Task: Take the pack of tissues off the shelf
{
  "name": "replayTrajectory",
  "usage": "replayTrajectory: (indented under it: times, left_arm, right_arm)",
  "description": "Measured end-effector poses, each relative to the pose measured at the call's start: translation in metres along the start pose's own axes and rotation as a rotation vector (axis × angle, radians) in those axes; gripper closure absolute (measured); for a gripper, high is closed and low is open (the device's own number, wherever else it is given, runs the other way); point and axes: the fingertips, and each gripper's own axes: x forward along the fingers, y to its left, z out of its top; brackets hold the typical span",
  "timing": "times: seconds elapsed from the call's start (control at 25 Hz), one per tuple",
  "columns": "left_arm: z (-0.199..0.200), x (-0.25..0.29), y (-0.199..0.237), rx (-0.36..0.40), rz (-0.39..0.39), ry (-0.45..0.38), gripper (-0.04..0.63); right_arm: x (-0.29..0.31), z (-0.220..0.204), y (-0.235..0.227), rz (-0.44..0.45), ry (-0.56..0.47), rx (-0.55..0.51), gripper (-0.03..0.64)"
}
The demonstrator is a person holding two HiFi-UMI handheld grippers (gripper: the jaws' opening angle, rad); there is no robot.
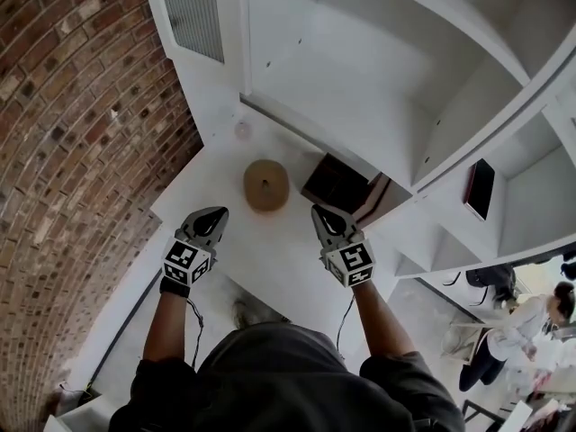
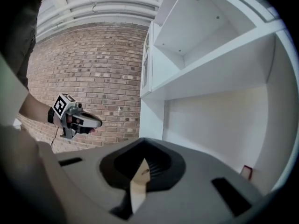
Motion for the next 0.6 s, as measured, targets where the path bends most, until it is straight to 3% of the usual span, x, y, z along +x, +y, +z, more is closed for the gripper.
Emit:
replayTrajectory:
  times: [0.6]
  left_arm:
    - [0.003, -0.013, -0.003, -0.004, 0.011, -0.012, 0.592]
  right_arm:
    - [-0.01, -0.004, 0.013, 0.012, 0.03, 0.04, 0.617]
